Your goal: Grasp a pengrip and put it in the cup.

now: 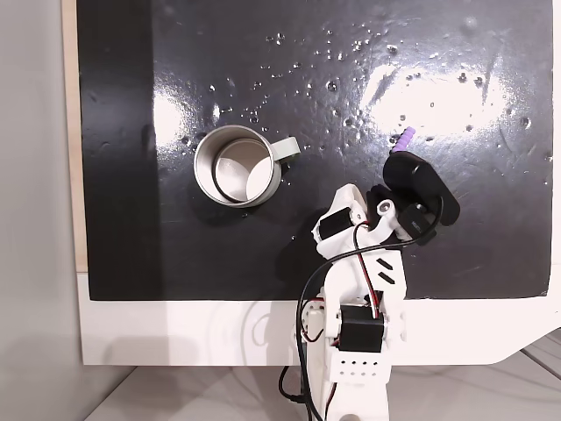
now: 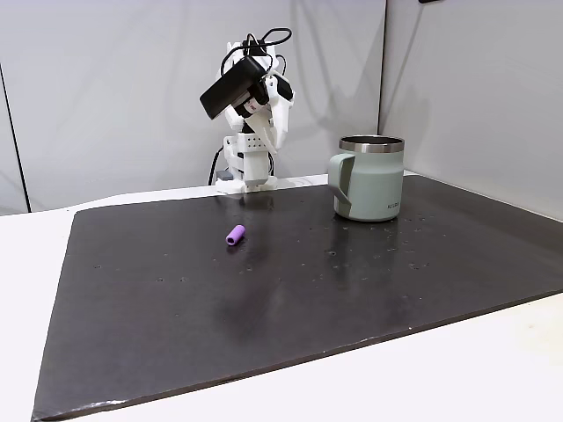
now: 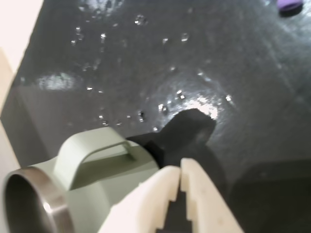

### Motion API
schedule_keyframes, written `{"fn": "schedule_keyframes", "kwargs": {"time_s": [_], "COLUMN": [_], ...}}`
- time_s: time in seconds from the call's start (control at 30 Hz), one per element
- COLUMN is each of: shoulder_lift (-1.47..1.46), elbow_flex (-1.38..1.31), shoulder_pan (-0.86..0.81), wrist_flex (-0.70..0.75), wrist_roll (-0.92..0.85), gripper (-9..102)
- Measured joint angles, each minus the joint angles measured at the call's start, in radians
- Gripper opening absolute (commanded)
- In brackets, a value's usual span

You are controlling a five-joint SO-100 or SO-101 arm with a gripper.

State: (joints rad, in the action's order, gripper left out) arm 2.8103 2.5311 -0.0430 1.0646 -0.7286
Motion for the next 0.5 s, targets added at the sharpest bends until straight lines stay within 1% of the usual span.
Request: {"fn": "schedule_keyframes", "kwargs": {"time_s": [0.2, 0.33, 0.5], "shoulder_lift": [-0.127, -0.259, -0.514], "elbow_flex": [-0.003, -0.012, -0.143], "shoulder_pan": [-0.061, -0.118, -0.176], "wrist_flex": [0.000, -0.031, -0.051], "wrist_roll": [-0.153, -0.236, -0.299], "gripper": [0, 0, 0]}}
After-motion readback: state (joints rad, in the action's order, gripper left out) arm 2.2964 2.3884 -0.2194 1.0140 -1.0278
